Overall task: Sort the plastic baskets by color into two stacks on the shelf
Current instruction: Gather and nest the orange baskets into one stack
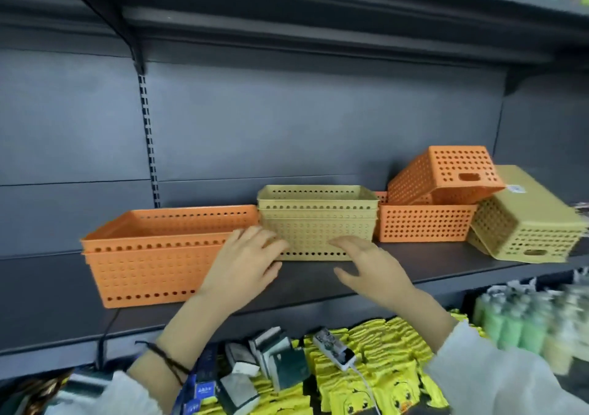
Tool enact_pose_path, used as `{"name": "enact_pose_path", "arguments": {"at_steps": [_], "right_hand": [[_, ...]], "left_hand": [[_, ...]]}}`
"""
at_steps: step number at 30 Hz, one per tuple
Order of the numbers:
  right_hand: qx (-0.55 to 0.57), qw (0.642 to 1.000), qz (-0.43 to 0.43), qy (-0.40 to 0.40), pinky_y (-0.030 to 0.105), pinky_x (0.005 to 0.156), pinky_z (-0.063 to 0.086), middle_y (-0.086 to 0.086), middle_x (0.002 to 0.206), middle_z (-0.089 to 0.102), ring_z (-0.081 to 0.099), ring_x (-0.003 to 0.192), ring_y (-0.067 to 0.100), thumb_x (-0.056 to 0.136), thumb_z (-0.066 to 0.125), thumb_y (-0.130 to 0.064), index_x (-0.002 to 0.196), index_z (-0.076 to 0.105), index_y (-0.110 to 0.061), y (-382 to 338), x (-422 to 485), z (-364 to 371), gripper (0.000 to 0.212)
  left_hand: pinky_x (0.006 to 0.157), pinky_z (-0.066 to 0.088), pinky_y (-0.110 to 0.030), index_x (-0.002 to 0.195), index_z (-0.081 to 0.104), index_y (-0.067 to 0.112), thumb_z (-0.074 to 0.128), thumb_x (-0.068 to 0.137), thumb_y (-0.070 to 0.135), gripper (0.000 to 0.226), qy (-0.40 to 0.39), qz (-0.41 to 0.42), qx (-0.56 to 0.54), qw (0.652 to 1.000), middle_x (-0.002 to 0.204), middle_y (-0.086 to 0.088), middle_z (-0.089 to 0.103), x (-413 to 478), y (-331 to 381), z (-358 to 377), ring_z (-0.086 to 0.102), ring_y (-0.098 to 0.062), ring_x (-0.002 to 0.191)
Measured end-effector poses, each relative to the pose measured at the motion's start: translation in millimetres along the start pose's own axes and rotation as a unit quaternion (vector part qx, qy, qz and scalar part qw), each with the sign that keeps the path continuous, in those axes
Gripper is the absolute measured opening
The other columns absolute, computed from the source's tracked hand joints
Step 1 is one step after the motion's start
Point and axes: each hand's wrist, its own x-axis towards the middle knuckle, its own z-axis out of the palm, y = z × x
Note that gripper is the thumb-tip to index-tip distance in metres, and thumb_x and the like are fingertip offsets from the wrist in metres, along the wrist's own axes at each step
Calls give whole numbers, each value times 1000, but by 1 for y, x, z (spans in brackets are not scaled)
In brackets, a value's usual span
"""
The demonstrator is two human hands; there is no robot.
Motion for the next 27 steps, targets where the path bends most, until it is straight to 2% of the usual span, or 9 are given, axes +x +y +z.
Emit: {"name": "enact_pose_path", "arguments": {"at_steps": [5, 9, 15, 17, 20, 24, 25, 27], "right_hand": [[-125, 992, -37, 0, 40, 103, 42, 3, 143, 50, 46, 132, 26, 82, 61, -39, 139, 47, -25, 91, -44, -44, 60], [-179, 983, -33, 11, 41, 108, 34, 3, 150, 42, 36, 139, 27, 84, 60, -39, 141, 42, -27, 155, -56, -86, 61], [-185, 982, -26, 43, 44, 109, 32, 6, 153, 38, 32, 141, 29, 81, 67, -35, 145, 38, -29, 227, -44, -130, 71], [-177, 982, -19, 55, 45, 110, 32, 4, 156, 32, 28, 143, 29, 78, 71, -39, 146, 34, -32, 251, -33, -138, 78], [-154, 985, -3, 83, 45, 109, 34, 1, 159, 23, 24, 145, 29, 73, 75, -46, 146, 27, -38, 285, -17, -144, 88], [-76, 989, 55, 111, 43, 103, 41, 4, 161, 14, 28, 143, 28, 74, 75, -44, 149, 16, -37, 336, 12, -142, 96], [-41, 991, 67, 112, 42, 103, 41, 6, 160, 17, 32, 141, 28, 78, 72, -43, 150, 16, -34, 349, 19, -139, 92], [23, 992, 68, 102, 35, 98, 44, 8, 148, 41, 49, 128, 26, 88, 61, -42, 149, 23, -26, 369, 31, -135, 74]], "left_hand": [[80, 51, -40, 100, 67, 24, 70, 72, 33, 29, -66, 37, 64, 995, 105, -7, 70, 61, 93, 16, 64, -28, 97], [82, 50, -44, 95, 65, 20, 69, 71, 27, 25, -61, 21, 78, 995, 108, -11, 68, 102, 143, 20, 63, -31, 98], [86, 46, -43, 113, 64, 25, 66, 75, 32, 39, -37, -10, 67, 997, 119, -9, 65, 168, 175, 36, 59, -30, 109], [90, 45, -41, 122, 61, 28, 66, 78, 39, 45, -29, -33, 29, 999, 127, -5, 61, 188, 181, 46, 56, -27, 116], [102, 36, -40, 137, 45, 35, 57, 86, 49, 54, -25, -63, -62, 996, 145, 2, 45, 221, 190, 64, 42, -21, 132], [103, 37, -39, 145, 28, 40, 57, 83, 55, 69, 5, -89, -139, 986, 154, 6, 29, 271, 198, 84, 33, -19, 138], [104, 36, -40, 145, 25, 42, 58, 82, 57, 72, 13, -88, -153, 984, 156, 7, 24, 284, 200, 89, 29, -19, 139], [108, 33, -41, 146, 20, 44, 59, 80, 59, 79, 21, -67, -169, 983, 159, 9, 16, 308, 204, 101, 21, -16, 142]]}}
